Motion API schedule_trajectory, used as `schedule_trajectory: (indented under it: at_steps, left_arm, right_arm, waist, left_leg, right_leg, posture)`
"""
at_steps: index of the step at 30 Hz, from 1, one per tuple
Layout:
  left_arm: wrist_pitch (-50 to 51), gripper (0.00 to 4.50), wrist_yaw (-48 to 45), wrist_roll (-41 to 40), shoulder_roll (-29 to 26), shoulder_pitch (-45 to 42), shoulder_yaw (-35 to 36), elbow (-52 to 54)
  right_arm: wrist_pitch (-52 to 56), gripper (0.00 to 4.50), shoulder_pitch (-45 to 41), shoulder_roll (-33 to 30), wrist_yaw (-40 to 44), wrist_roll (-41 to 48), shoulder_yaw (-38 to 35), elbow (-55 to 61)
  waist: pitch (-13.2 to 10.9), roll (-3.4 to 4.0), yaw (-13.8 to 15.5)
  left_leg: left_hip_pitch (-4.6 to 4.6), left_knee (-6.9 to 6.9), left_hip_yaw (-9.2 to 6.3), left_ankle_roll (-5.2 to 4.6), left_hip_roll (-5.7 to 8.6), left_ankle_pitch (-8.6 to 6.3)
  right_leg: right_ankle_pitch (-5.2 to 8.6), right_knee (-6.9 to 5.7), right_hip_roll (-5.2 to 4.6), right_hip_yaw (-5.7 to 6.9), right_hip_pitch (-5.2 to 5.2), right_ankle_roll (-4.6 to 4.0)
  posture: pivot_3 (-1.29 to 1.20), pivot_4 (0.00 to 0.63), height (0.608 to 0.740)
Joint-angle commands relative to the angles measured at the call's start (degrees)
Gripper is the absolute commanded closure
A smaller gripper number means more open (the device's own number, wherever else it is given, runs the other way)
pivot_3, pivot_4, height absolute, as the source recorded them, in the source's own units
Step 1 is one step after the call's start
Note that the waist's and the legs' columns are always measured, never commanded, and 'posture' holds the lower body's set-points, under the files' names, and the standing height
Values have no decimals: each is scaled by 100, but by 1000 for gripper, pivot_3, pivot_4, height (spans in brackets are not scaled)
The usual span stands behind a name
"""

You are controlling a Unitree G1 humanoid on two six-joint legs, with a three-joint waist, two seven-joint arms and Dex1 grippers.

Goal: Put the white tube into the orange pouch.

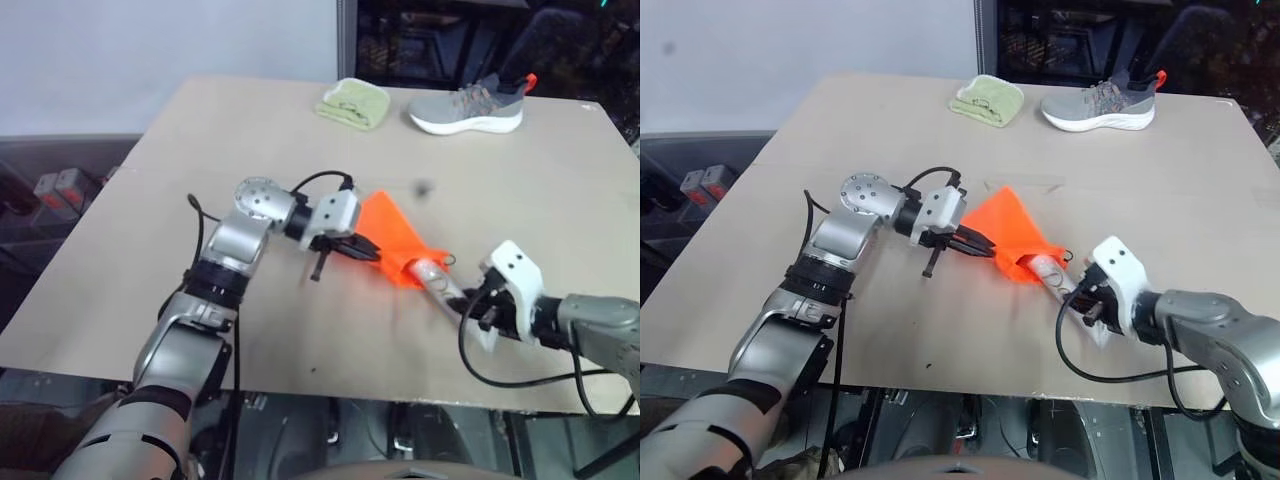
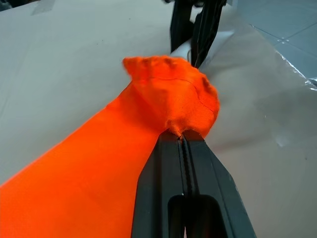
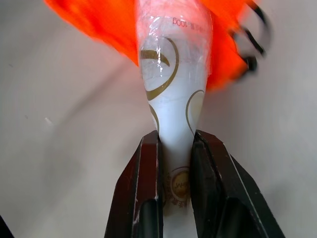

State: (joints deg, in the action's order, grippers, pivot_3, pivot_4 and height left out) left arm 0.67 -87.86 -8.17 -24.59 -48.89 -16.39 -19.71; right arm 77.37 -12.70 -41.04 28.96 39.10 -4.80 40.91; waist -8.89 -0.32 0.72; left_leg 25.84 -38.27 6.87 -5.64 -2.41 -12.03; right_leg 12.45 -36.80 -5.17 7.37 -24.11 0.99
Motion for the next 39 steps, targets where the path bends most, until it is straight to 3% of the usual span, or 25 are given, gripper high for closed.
schedule_trajectory:
  at_steps: [1,11,14,19,22,25,34,39]
  left_arm:
    - [-174,4500,81,-21,63,33,-82,293]
    - [-524,4500,71,19,-6,121,-264,366]
    - [-620,4500,121,69,5,100,-267,144]
    - [-636,4500,181,95,-15,131,-225,62]
    - [-595,4500,276,104,-39,118,-169,-51]
    - [-518,4500,391,92,-101,23,-50,-336]
    - [-437,4500,548,-104,-103,-489,440,-1459]
    - [-459,4500,511,-189,-104,-571,635,-1678]
  right_arm:
    - [-164,3788,-442,144,-88,-63,322,-95]
    - [-617,3788,-1414,446,-472,-845,1261,-953]
    - [-1303,3788,-1788,812,-400,-1208,1686,-1533]
    - [-2521,3788,-1677,1432,-298,-1597,1697,-2605]
    - [-2958,2856,-1511,1585,-201,-1718,1636,-2907]
    - [-3103,1533,-1278,1551,-208,-1719,1410,-2618]
    - [-2652,1533,-585,990,26,-896,149,-945]
    - [-3633,1533,-109,220,-10,-2170,783,-1154]
  waist:
    - [0,0,1]
    - [0,1,11]
    - [0,1,-24]
    - [-1,2,-16]
    - [-1,2,-4]
    - [-1,2,0]
    - [-2,4,5]
    - [-3,3,-3]
  left_leg:
    - [1,0,0,0,0,0]
    - [11,1,9,4,7,2]
    - [8,1,15,2,6,2]
    - [5,2,19,22,0,14]
    - [3,2,32,24,2,16]
    - [2,0,44,20,4,14]
    - [5,2,33,4,0,2]
    - [2,3,36,-5,1,-3]
  right_leg:
    - [-1,0,1,0,-1,2]
    - [-18,0,5,-2,-8,9]
    - [-12,0,7,-4,-11,15]
    - [-15,-8,19,-4,-11,18]
    - [-15,-7,19,-1,-11,19]
    - [-15,-6,16,-9,-12,19]
    - [-13,-5,12,-13,-15,21]
    - [-12,-3,12,-13,-15,20]
  posture:
    - [0,150,740]
    - [0,150,740]
    - [0,150,740]
    - [0,150,740]
    - [0,150,740]
    - [0,150,740]
    - [0,150,740]
    - [0,150,740]
